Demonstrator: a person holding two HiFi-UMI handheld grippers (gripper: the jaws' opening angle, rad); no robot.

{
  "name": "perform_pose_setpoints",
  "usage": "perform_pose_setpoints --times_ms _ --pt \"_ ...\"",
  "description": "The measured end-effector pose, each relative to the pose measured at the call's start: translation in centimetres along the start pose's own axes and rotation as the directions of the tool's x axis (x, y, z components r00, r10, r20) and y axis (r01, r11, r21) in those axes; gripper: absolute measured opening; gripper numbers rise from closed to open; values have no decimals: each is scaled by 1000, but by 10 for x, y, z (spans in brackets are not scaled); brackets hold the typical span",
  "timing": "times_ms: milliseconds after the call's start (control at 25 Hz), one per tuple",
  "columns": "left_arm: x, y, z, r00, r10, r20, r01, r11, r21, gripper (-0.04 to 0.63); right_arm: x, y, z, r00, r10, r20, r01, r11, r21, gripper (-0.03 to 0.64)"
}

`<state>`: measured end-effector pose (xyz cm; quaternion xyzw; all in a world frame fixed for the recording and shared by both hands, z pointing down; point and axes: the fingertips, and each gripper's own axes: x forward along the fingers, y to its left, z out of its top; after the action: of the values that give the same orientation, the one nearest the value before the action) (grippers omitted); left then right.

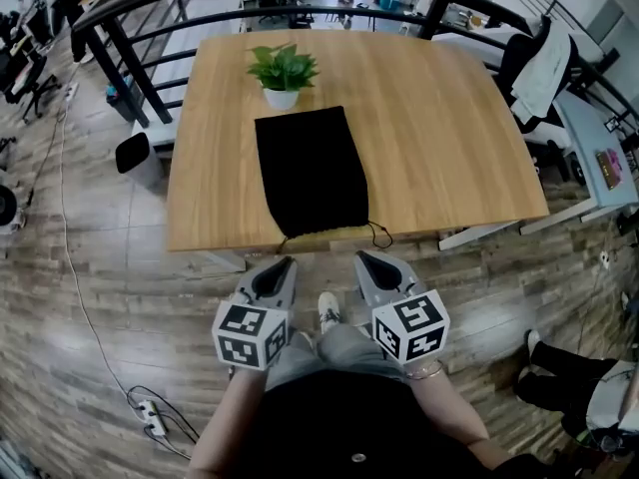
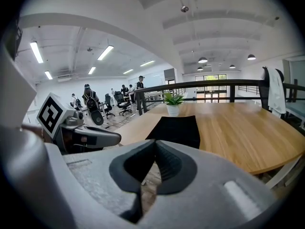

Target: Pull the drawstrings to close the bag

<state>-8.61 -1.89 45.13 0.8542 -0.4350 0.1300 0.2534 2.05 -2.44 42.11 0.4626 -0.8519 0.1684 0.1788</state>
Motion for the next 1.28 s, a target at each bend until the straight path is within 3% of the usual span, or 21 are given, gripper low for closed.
perform_pose_setpoints --times_ms 400,680,1120,1280 --pt "35 9 18 996 93 15 -93 996 -8 15 23 -46 17 996 86 6 -86 996 -31 0" --pt "52 9 16 987 161 -1 -161 986 -50 15 33 -73 11 986 162 -49 -164 986 -44 0" --pt "65 10 15 981 193 -13 -194 979 -61 20 32 -97 5 988 139 -62 -142 989 -43 1" --pt "64 15 14 981 193 -31 -195 979 -58 77 35 -96 1 989 131 -76 -133 991 -32 1"
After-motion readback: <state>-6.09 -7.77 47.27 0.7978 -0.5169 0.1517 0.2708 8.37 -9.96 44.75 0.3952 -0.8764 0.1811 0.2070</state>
